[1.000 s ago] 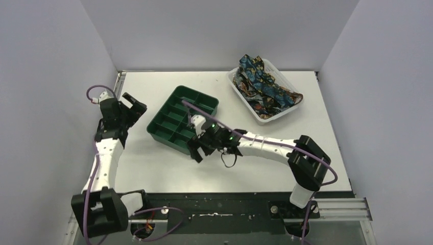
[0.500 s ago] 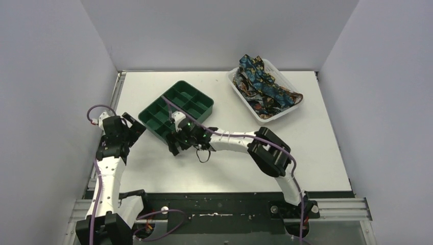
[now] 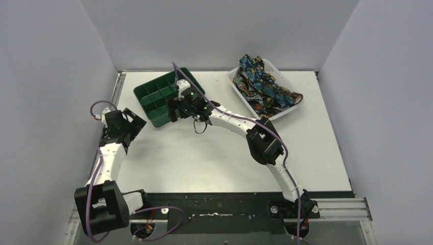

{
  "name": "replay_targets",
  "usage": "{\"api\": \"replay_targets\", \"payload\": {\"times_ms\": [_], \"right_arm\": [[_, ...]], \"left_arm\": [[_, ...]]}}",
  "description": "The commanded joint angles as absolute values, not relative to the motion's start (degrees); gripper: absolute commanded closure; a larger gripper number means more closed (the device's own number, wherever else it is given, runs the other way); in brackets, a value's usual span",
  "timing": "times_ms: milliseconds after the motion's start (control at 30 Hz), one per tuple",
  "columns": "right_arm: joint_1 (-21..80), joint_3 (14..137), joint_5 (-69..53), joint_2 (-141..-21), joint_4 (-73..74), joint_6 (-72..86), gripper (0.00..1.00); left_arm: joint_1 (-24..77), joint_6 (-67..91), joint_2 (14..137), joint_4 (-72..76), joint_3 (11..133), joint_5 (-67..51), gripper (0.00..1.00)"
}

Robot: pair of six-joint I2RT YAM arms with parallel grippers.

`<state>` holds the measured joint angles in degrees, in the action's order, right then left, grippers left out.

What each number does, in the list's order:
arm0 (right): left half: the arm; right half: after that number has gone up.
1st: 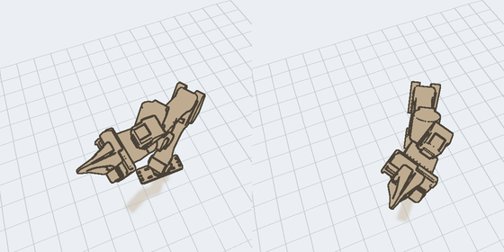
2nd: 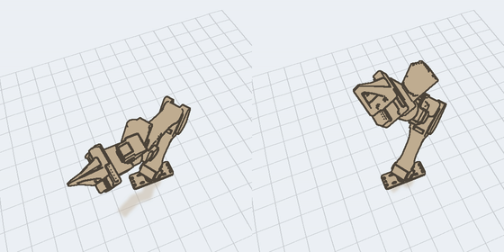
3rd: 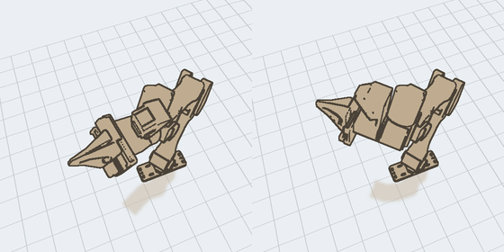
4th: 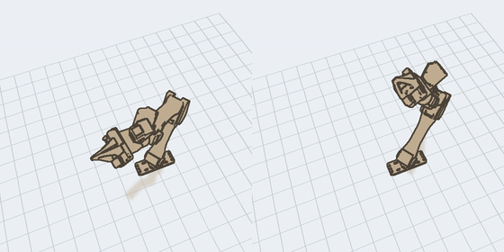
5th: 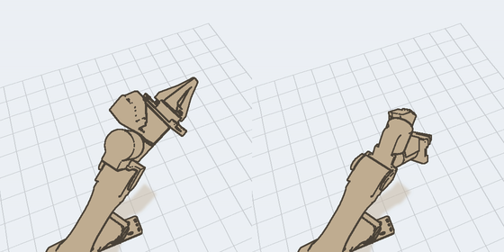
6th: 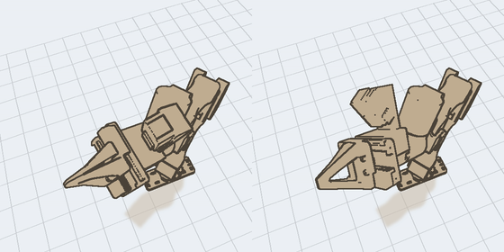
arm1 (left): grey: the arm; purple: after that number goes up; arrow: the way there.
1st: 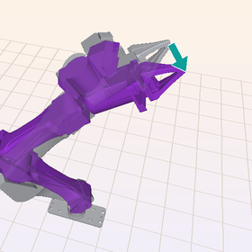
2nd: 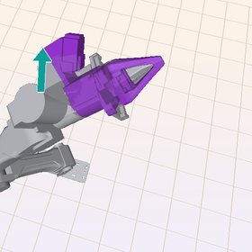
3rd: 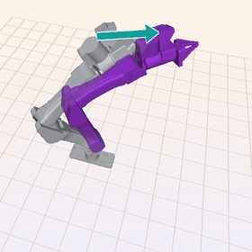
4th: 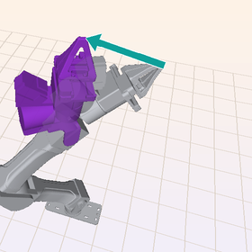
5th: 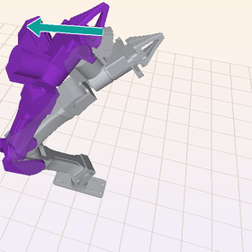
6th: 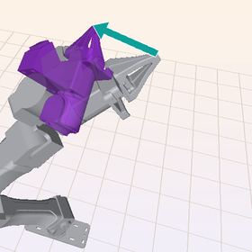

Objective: Roll the ties
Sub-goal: Move the storage box to the center of the board, then pick up the tie from the bin.

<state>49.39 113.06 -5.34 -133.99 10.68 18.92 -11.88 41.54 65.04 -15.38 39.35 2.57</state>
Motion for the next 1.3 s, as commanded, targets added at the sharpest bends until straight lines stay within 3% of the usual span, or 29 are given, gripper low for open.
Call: {"api": "replay_targets", "payload": {"times_ms": [0,167,267,500,733,1067,1267], "right_arm": [[43.0,115.84,-3.93,-128.36,12.86,17.13,0.0],[36.91,113.92,-4.79,-127.85,10.23,17.68,0.0],[33.65,121.09,-10.22,-132.85,15.01,17.67,0.0],[32.19,127.7,-17.34,-139.77,16.25,16.06,0.0],[31.81,127.45,-25.35,-140.58,15.6,16.97,0.0],[32.07,106.37,-19.74,-126.56,10.2,14.63,0.01],[30.23,108.61,-12.19,-124.77,18.07,12.01,0.0]], "left_arm": [[-13.35,41.76,69.65,-0.18,40.52,-0.73,0.03],[-15.45,44.2,78.73,7.55,44.35,-5.19,0.03],[-15.92,43.76,83.85,12.07,46.47,-8.63,0.03],[-16.11,38.05,94.47,16.57,54.05,-20.76,0.03],[-13.2,36.8,103.95,17.89,62.37,-31.09,0.09],[-4.89,34.16,112.78,12.65,75.99,-32.91,0.09],[-4.48,35.58,112.52,9.33,78.28,-27.42,0.07]]}}
